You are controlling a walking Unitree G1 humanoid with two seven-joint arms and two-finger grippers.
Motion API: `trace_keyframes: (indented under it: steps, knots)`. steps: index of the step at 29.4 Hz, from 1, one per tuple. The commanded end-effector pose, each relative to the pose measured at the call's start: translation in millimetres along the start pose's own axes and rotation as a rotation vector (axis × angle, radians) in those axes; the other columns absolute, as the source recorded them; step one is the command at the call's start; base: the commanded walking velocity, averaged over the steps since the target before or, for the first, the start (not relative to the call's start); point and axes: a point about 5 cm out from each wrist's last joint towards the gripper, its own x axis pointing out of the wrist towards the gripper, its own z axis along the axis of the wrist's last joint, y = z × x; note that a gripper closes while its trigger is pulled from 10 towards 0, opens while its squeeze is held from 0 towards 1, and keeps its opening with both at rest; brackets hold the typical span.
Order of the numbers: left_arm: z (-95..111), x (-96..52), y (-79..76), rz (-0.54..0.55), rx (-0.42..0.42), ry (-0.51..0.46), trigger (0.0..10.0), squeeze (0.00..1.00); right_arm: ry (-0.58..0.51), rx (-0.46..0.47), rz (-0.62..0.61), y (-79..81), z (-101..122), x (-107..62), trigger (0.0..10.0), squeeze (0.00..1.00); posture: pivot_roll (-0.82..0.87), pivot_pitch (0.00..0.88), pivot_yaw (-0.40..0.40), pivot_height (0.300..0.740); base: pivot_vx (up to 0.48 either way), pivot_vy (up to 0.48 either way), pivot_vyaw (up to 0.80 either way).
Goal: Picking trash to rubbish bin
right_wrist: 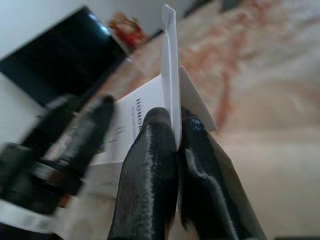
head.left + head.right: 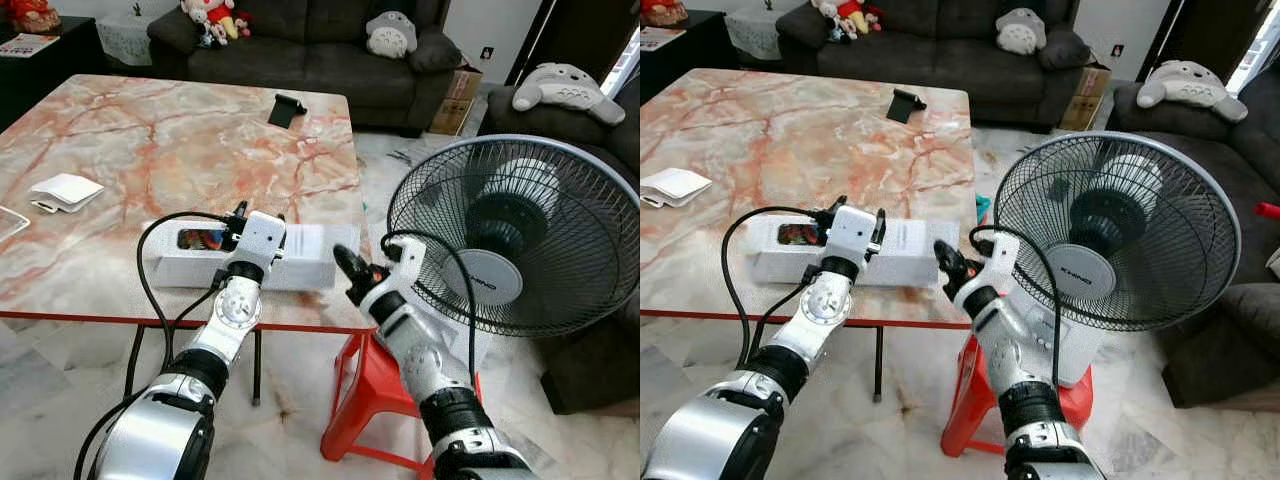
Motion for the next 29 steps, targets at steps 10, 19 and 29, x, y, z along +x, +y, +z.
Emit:
trace_keyframes:
  steps: [10,19,29]
  knots:
    - [4.6,-5.6,3.9,0.067,-0.051,-0.059,10.0,0.00,-0.065,0.024,0.097,16.9,5.4,4.3,10.0,0.00,-0.05,0.000,-0.089,0.740,0.000,0.000,0.00]
    - [9.6,-6.5,-0.2,0.068,-0.060,-0.088,10.0,0.00,-0.065,0.022,0.086,13.8,4.0,0.2,10.0,0.00,-0.04,0.000,-0.092,0.740,0.000,0.000,0.00]
    - [11.4,-6.6,-1.4,0.065,-0.066,-0.097,10.0,0.00,-0.044,0.021,0.083,13.1,-0.8,-2.5,10.0,0.00,-0.05,0.009,-0.094,0.740,0.000,0.000,0.00]
